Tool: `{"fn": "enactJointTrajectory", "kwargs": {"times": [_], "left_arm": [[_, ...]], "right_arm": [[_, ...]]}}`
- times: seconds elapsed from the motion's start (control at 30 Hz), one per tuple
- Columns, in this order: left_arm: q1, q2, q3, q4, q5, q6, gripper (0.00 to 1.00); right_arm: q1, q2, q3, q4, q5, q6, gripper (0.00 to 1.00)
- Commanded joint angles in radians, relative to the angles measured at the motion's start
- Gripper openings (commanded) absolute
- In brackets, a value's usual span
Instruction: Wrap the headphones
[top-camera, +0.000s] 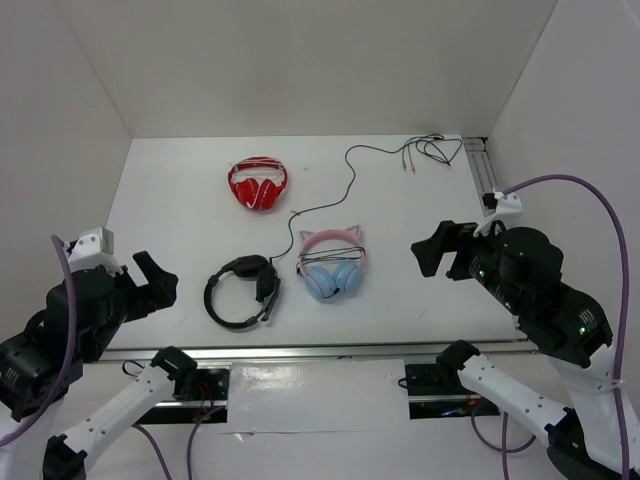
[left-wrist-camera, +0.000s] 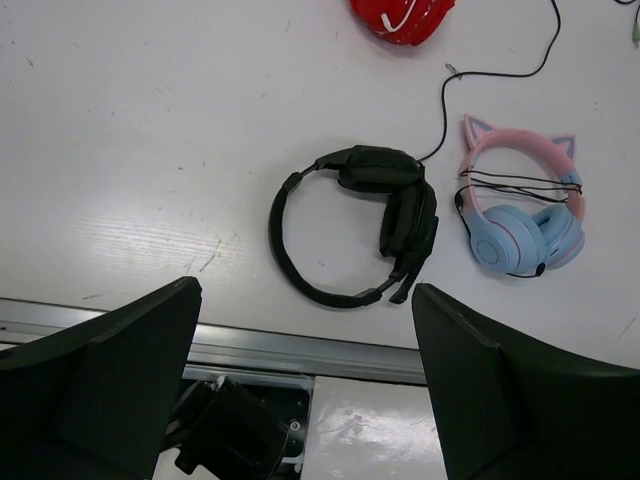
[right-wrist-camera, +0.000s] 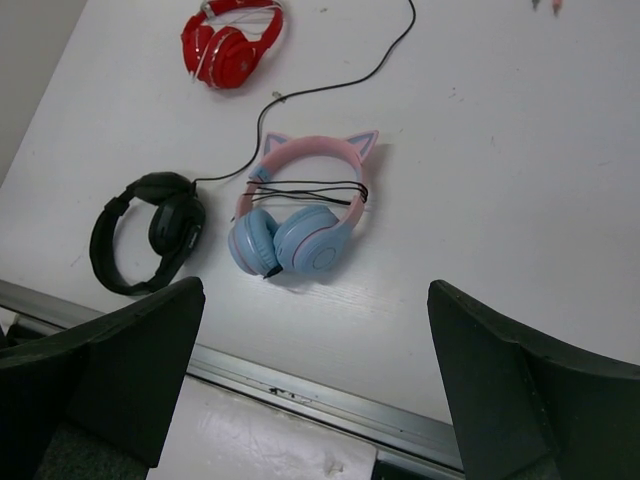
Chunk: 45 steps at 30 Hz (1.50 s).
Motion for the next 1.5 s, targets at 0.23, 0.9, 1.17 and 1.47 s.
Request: {"fn": "enactJointTrajectory", "kwargs": {"times": [0.23, 0.9, 1.17, 1.47], "left_arm": [[-0.002, 0.001, -0.093, 0.180, 0.202, 0.090, 1.00], [-0.002, 0.155, -0.575, 0.268, 0.088, -0.610, 1.00], [-0.002, 0.311, -0.691, 0.346, 0.065, -0.747, 0.99], [0.010, 0.445, -0.859, 0.527, 0.065, -0.781, 0.83]], "right_arm": [[0.008, -0.015, 0.044, 0.050, 0.044, 0.003, 1.00], [0.008, 0.007, -0.078, 0.150, -0.125, -0.015, 1.00], [0.008, -0.036, -0.133, 0.207, -0.189, -0.015, 1.00], [0.008, -0.065, -0.133, 0.207, -0.248, -0.015, 1.00]]}}
